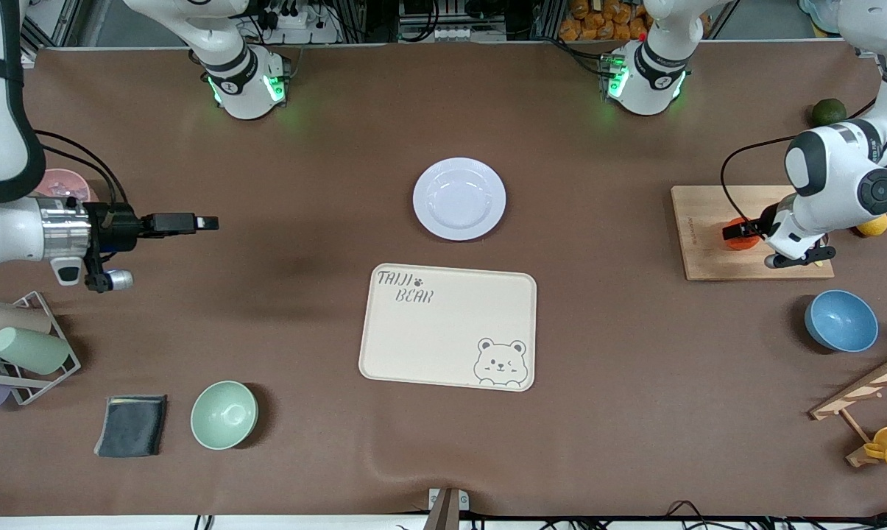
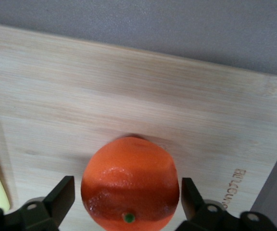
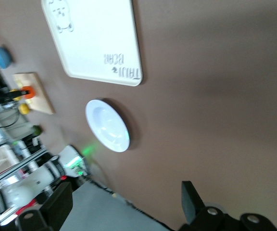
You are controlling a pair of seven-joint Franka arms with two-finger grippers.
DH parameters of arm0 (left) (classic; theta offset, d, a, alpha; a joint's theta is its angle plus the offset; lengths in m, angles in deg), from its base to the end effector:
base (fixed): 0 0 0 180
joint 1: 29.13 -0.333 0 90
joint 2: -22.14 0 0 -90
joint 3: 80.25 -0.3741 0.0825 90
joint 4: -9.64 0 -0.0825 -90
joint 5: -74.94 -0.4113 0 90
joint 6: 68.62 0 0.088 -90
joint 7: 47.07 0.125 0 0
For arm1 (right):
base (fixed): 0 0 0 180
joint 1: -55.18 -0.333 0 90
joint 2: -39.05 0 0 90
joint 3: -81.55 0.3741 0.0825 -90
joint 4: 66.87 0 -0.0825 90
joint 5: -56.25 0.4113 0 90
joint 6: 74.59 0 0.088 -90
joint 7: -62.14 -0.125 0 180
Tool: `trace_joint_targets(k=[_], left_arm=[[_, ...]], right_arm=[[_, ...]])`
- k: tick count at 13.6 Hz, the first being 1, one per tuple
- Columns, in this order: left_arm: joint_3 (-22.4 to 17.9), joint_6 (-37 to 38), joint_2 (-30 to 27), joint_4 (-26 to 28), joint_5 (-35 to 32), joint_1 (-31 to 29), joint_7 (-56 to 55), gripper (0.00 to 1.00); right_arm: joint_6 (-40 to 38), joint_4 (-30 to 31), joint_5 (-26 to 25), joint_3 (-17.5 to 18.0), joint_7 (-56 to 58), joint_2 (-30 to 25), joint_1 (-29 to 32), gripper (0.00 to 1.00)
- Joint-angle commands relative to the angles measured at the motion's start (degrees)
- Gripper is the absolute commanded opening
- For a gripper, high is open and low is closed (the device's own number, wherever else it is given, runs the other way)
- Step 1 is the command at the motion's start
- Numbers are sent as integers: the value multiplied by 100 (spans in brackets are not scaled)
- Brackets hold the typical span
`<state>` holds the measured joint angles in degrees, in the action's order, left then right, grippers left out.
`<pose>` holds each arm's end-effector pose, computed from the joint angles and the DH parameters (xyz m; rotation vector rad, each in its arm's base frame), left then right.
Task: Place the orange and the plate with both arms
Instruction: 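Grasp the orange with the left gripper while the right gripper reaches inward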
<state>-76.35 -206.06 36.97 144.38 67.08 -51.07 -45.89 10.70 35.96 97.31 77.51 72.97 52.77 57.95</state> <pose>0.4890 0.1613 0.2203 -3.0819 -0.2840 0.3380 0.6047 0.0180 0.4422 -2.3248 0.0917 0.5058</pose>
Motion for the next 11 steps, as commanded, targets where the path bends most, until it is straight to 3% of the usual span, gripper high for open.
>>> trace_joint_targets(k=[1, 3, 5, 8, 11], left_arm=[[59, -55, 38, -62, -49, -83, 58, 37], [59, -46, 38, -71, -58, -74, 66, 1], [76, -2, -49, -132, -49, -66, 259, 0], [514, 278, -373, -439, 21, -75, 620, 0], [1322, 1567, -656, -1236, 599, -66, 568, 0]], right_arm=[[5, 446, 603, 35, 671, 139, 250, 100], [-4, 553, 762, 35, 998, 271, 311, 100], [-4, 745, 1042, 35, 1235, 333, 320, 100], [-4, 1220, 1754, 35, 1867, 517, 303, 100], [14, 1282, 1800, 43, 1966, 579, 303, 100]])
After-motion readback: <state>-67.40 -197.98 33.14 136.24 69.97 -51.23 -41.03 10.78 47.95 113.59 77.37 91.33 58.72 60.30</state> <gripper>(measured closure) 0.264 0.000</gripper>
